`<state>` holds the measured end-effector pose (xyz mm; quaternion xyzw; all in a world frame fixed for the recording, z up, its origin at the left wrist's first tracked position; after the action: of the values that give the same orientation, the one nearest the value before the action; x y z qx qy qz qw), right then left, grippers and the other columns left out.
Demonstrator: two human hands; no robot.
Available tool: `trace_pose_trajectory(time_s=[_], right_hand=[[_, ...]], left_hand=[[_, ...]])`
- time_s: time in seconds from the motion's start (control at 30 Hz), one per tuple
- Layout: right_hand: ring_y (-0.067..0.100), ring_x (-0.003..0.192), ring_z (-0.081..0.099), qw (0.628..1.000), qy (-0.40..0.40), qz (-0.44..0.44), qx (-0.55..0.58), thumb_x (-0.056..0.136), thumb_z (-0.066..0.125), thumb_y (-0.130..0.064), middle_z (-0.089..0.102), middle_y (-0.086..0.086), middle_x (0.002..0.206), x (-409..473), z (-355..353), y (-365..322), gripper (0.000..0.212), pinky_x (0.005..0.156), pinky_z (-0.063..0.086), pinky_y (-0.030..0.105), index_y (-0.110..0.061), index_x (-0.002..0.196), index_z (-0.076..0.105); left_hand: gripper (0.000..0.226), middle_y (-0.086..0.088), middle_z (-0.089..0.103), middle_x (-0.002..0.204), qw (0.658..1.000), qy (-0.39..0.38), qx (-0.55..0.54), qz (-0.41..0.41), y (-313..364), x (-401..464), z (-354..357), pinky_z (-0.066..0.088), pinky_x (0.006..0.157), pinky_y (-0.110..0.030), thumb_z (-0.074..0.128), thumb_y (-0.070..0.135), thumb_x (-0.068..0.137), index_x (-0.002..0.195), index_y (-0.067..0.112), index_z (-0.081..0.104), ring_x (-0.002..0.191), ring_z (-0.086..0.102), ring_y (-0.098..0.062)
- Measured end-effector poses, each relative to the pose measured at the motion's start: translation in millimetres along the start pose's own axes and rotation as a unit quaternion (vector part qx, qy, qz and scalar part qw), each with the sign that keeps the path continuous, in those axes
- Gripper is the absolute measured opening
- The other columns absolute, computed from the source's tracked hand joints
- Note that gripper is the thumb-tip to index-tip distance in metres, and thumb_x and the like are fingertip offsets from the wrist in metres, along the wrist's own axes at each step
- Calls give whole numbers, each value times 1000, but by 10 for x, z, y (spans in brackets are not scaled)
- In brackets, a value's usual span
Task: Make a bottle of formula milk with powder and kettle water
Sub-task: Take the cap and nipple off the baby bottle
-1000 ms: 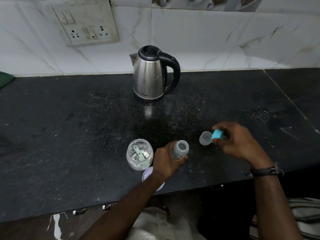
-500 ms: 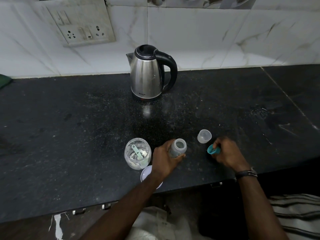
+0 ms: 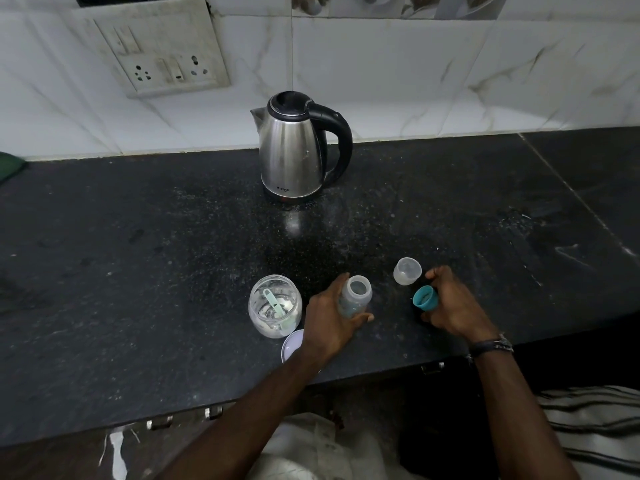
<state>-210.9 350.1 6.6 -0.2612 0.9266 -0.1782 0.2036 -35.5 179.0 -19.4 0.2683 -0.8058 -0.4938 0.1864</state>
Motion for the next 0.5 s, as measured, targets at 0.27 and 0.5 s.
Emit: trace_pose_trajectory(time_s=[0.27, 0.5], right_hand=[[27, 120, 54, 1000, 0, 5, -13, 58, 91, -14, 52, 11, 135, -23, -35, 20, 95, 95, 48, 40, -16, 136, 37], [31, 125, 51, 1000, -2, 0, -31, 55, 94, -18, 44, 14, 144, -50, -222, -99, 113, 100, 47, 46, -14, 146, 27]], left_hand=[[111, -3, 53, 144, 1000, 1, 13, -28, 61, -51, 5, 41, 110, -33, 93, 39, 58, 149, 11, 35, 131, 50, -16], [125, 5, 10, 165, 999, -2, -16, 44, 221, -205, -66, 22, 121, -30, 86, 46, 67, 157, 18, 3, 152, 12, -14]])
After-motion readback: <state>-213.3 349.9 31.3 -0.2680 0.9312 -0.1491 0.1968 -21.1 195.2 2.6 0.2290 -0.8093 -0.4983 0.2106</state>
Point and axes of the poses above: each hand's wrist, its own x-axis towards the middle knuckle, its own z-axis out of the palm, y = z × x, the point moved 3 cm from there along x, towards the middle knuckle
